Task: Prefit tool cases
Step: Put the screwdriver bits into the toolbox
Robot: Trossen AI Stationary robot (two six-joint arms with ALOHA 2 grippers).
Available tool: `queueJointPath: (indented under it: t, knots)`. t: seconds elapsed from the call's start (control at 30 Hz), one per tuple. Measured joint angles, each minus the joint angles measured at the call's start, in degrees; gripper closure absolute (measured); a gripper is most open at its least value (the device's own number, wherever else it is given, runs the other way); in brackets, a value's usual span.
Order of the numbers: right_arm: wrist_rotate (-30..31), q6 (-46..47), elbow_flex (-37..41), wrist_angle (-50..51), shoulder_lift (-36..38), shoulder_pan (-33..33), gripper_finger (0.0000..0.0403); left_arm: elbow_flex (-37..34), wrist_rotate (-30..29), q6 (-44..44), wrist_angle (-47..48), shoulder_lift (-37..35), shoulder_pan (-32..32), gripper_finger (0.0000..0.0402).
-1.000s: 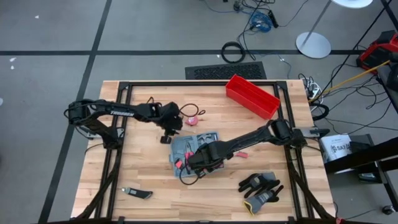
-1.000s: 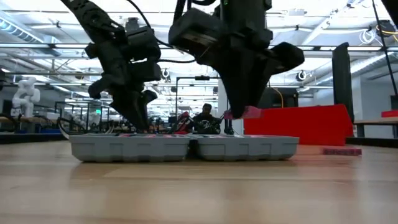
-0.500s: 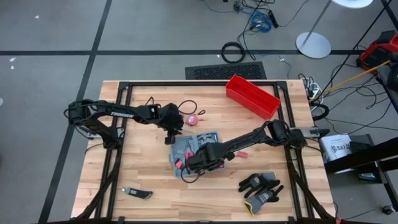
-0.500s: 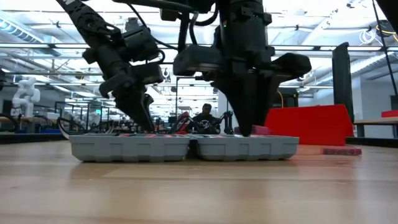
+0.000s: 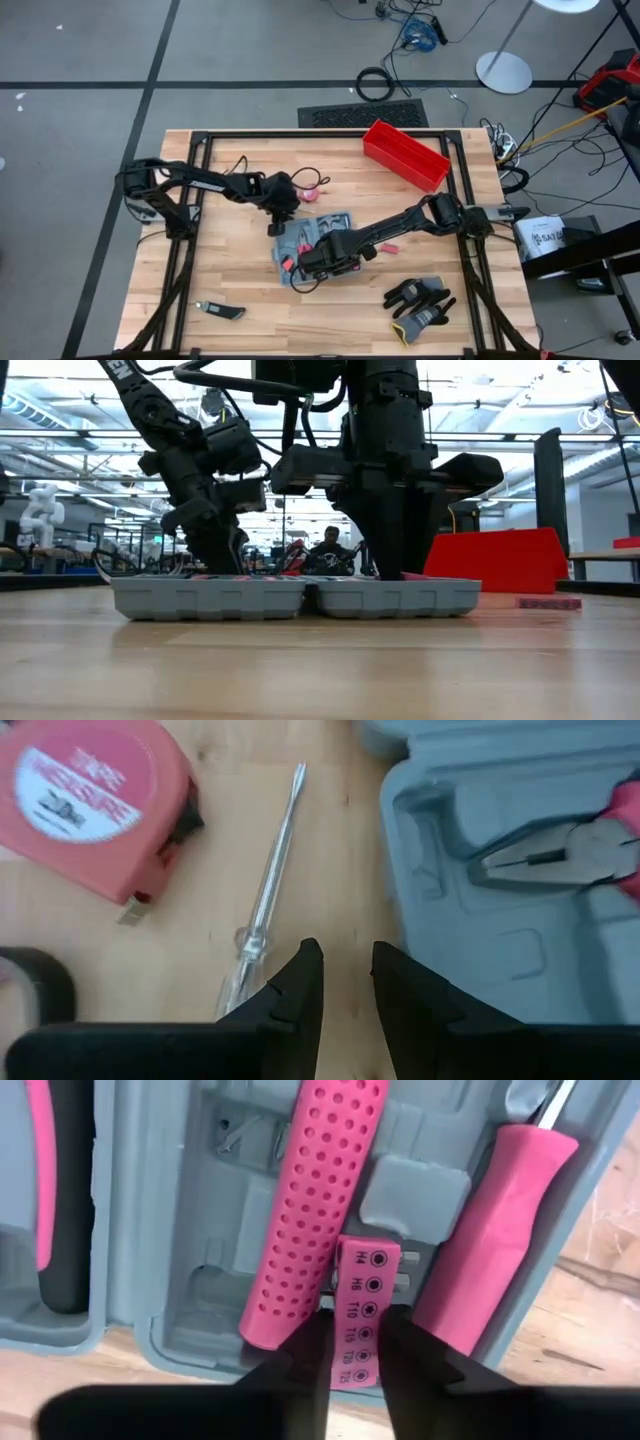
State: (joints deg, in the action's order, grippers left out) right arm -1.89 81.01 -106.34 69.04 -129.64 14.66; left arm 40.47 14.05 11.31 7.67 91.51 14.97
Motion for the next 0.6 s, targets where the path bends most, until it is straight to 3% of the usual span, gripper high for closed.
queueJointPath:
  t: [0.17, 0.27, 0.6]
  knots:
    - [0.0, 0.0, 0.0, 0.1, 0.0, -0.1, 0.0267, 0.1, 0.2, 0.1, -0.7, 1.7, -0.1, 0.0308]
    - [0.0, -0.2, 0.0, 0.1, 0.0, -0.2, 0.0245, 0.1, 0.3, 0.4, -0.9, 1.7, -0.1, 0.0308]
    - [2.0, -0.7, 0.0, 1.3, 3.5, -0.3, 0.0266, 0.1, 0.3, 1.0, -1.2, 1.8, -0.1, 0.0308]
